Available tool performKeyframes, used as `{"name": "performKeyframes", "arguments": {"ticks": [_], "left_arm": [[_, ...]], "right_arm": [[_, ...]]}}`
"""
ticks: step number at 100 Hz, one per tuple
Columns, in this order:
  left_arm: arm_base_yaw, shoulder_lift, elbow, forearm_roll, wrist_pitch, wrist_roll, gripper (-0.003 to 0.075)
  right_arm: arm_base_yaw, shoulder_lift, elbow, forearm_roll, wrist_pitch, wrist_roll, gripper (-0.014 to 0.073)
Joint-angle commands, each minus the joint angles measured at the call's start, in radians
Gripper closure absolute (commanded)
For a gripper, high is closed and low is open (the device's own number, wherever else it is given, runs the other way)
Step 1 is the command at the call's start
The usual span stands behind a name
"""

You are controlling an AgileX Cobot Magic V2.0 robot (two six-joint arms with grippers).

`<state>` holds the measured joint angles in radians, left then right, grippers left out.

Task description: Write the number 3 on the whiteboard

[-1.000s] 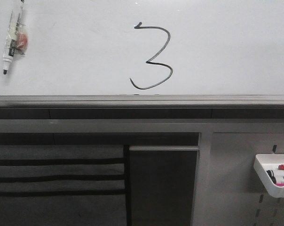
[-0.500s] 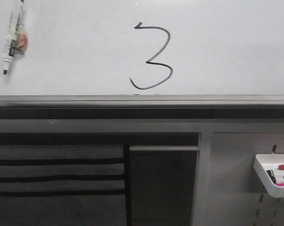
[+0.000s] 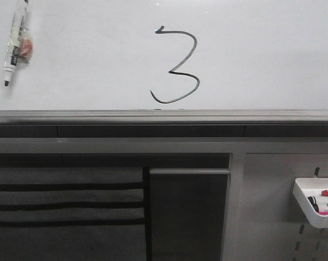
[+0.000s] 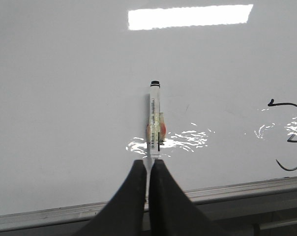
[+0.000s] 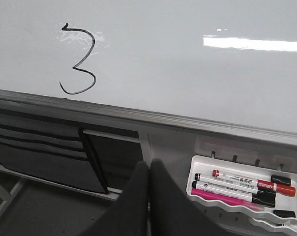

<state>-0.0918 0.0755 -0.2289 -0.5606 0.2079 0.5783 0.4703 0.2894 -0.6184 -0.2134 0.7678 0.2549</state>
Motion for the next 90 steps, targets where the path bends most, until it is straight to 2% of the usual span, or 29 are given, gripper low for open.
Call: {"name": "performKeyframes", "arguments": {"ticks": [1, 18, 24, 29, 42, 50, 90], "left_arm": [[0.006, -0.02, 0.014, -0.005, -0.096, -0.009, 0.0738], [0.006, -0.051, 0.126, -0.002, -0.208, -0.009, 0.0738], [0.006, -0.09, 0.154, 0.051, -0.214, -0.03, 0.0738], [0.008, -0.117, 0.171, 0.136, -0.219, -0.113, 0.0738], [0.028, -0.113, 0.212, 0.426, -0.255, -0.463, 0.0738], [0.03, -0.113, 0.24, 0.589, -0.314, -0.578, 0.0738], [0.03, -0.113, 0.238, 0.561, -0.311, -0.589, 0.0738]], "right_arm": [[-0.008, 0.011, -0.023, -0.027, -0.081, -0.003, 0.0668], [-0.008, 0.011, -0.023, -0.027, -0.081, -0.003, 0.0668], [-0.008, 0.011, -0.023, -0.027, -0.081, -0.003, 0.0668], [-0.008, 0.011, -0.023, -0.027, -0.081, -0.003, 0.0668], [-0.008, 0.01, -0.023, -0.027, -0.077, -0.003, 0.0668], [-0.008, 0.01, -0.023, -0.027, -0.077, -0.003, 0.0668], [-0.008, 0.01, -0.023, -0.027, -0.077, -0.003, 0.0668]]}}
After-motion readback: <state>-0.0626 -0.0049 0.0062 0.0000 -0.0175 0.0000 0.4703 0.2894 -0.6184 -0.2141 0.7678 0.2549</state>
